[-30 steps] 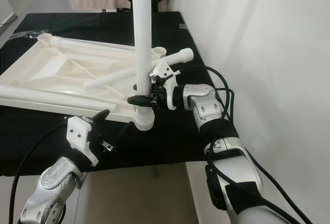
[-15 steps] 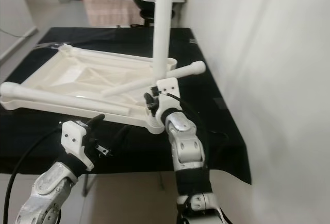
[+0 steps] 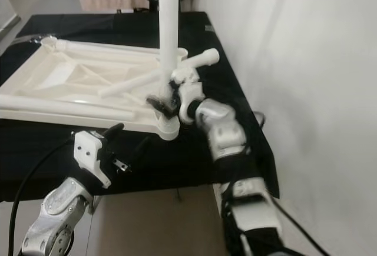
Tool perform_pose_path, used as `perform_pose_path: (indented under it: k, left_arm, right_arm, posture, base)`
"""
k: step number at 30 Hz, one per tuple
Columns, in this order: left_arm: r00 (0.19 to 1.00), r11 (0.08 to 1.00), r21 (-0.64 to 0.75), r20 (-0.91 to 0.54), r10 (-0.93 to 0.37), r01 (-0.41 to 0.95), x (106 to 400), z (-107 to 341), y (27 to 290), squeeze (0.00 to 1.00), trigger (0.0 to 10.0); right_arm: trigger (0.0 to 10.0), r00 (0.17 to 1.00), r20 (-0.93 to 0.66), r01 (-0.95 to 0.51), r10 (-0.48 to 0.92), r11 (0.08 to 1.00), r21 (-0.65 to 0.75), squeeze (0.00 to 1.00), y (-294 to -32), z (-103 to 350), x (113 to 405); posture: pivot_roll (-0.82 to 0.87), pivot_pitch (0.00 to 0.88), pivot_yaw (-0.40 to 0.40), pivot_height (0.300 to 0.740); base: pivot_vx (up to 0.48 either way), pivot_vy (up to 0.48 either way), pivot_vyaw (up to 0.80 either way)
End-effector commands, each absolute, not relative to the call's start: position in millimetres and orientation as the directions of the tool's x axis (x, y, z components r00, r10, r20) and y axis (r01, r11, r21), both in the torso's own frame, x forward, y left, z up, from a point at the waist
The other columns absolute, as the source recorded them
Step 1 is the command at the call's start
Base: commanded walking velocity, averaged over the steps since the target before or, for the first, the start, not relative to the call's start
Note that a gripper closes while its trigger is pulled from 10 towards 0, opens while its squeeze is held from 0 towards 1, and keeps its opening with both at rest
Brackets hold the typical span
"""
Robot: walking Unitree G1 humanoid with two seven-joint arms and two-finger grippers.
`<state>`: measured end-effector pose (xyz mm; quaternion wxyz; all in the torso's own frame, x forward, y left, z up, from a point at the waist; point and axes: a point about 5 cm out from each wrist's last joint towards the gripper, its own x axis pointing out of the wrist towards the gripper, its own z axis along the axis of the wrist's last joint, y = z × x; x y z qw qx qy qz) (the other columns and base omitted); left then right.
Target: Building children table
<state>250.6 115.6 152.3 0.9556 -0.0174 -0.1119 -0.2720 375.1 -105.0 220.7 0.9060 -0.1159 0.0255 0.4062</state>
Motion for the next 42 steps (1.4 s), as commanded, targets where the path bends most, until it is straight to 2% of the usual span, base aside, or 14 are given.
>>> perform_pose_path:
  k: [1, 7, 8, 11, 12, 17, 18, 20, 21, 27, 30, 33, 40, 42]
  left_arm:
    - [0.831, 0.851, 0.024, 0.206, -0.517, 0.524, 249.9, 146.9, 115.1, 0.00, 10.0]
    - [0.830, 0.851, 0.019, 0.208, -0.517, 0.525, 249.9, 146.4, 112.2, 0.00, 10.0]
    - [0.830, 0.850, 0.018, 0.209, -0.517, 0.526, 249.6, 146.2, 111.6, 0.00, 10.0]
    - [0.829, 0.850, 0.017, 0.208, -0.519, 0.527, 249.0, 145.7, 110.9, 0.00, 10.0]
    - [0.829, 0.849, 0.017, 0.207, -0.520, 0.528, 248.8, 145.5, 110.4, 0.00, 10.0]
    - [0.833, 0.851, 0.020, 0.196, -0.518, 0.524, 247.4, 144.2, 110.2, 0.00, 10.0]
    - [0.833, 0.851, 0.023, 0.194, -0.519, 0.525, 246.9, 143.9, 110.2, 0.00, 3.2]
    - [0.832, 0.850, 0.025, 0.192, -0.521, 0.526, 246.6, 143.7, 110.2, 0.00, 3.2]
    - [0.831, 0.849, 0.026, 0.190, -0.522, 0.528, 245.9, 143.5, 110.4, 0.00, 0.0]
    - [0.846, 0.863, 0.047, 0.177, -0.502, 0.503, 241.8, 143.0, 116.6, 0.00, 0.0]
    - [0.857, 0.871, 0.055, 0.160, -0.490, 0.487, 235.9, 141.8, 123.1, 0.00, 0.0]
    - [0.853, 0.864, 0.053, 0.139, -0.502, 0.500, 232.5, 140.5, 127.7, 0.00, 0.0]
    - [0.827, 0.836, 0.058, 0.121, -0.549, 0.546, 235.5, 139.2, 125.8, 0.00, 0.0]
    - [0.822, 0.831, 0.057, 0.119, -0.556, 0.554, 236.6, 138.9, 125.4, 0.00, 0.0]
  right_arm:
    - [10.0, 0.607, -0.223, -0.795, 0.763, 0.584, -0.166, 0.00, -106.3, 200.2, 373.3]
    - [10.0, 0.583, -0.275, -0.811, 0.765, 0.567, -0.143, 0.00, -121.4, 192.1, 382.3]
    - [3.3, 0.591, -0.280, -0.803, 0.756, 0.583, -0.123, 0.00, -124.4, 191.3, 385.5]
    - [2.0, 0.613, -0.278, -0.782, 0.739, 0.618, -0.081, 0.00, -126.4, 191.6, 389.8]
    - [0.0, 0.619, -0.271, -0.776, 0.737, 0.627, -0.065, 0.00, -127.2, 192.4, 391.0]
    - [0.0, 0.609, -0.256, -0.783, 0.751, 0.621, -0.039, 0.00, -134.9, 193.5, 392.7]
    - [0.0, 0.611, -0.263, -0.780, 0.747, 0.625, -0.038, 0.00, -139.6, 190.9, 392.1]
    - [0.0, 0.613, -0.267, -0.777, 0.743, 0.628, -0.038, 0.00, -142.8, 189.0, 391.7]
    - [0.0, 0.622, -0.276, -0.770, 0.733, 0.637, -0.040, 0.00, -148.5, 185.6, 390.3]
    - [0.0, 0.722, -0.308, -0.660, 0.620, 0.750, -0.039, 0.00, -169.1, 162.3, 381.0]
    - [0.0, 0.926, -0.303, -0.264, 0.224, 0.959, -0.098, 0.00, -174.5, 143.6, 362.5]
    - [0.0, 0.962, -0.274, -0.028, 0.001, 0.995, -0.096, 0.00, -165.1, 140.3, 322.4]
    - [0.0, 0.973, -0.223, -0.075, 0.055, 0.994, -0.082, 0.00, -146.7, 146.7, 335.4]
    - [1.4, 0.971, -0.225, -0.107, 0.087, 0.991, -0.080, 0.00, -140.2, 148.4, 340.2]
  posture:
    - [0.03, 0.094, -0.057, 0.740]
    - [0.03, 0.084, -0.070, 0.740]
    - [0.03, 0.083, -0.070, 0.740]
    - [0.04, 0.081, -0.071, 0.740]
    - [0.04, 0.080, -0.069, 0.740]
    - [0.04, 0.080, -0.070, 0.740]
    - [0.04, 0.081, -0.069, 0.740]
    - [0.04, 0.081, -0.069, 0.740]
    - [0.04, 0.083, -0.067, 0.740]
    - [0.03, 0.093, -0.056, 0.740]
    - [0.03, 0.106, -0.035, 0.740]
    - [0.02, 0.108, -0.009, 0.740]
    - [0.03, 0.097, -0.001, 0.740]
    - [0.03, 0.093, -0.004, 0.740]
  base:
    - [0.000, 0.000, 0.00]
    - [0.000, 0.000, 0.00]
    - [0.000, 0.000, 0.00]
    - [0.000, 0.000, 0.00]
    - [0.000, 0.000, 0.00]
    - [0.000, 0.000, 0.00]
    - [0.000, 0.000, 0.00]
    - [0.000, 0.000, 0.00]
    - [0.000, 0.000, 0.00]
    - [0.000, 0.000, 0.00]
    - [0.000, 0.000, 0.00]
    - [0.000, 0.000, 0.00]
    - [0.000, 0.000, 0.00]
    - [0.000, 0.000, 0.00]
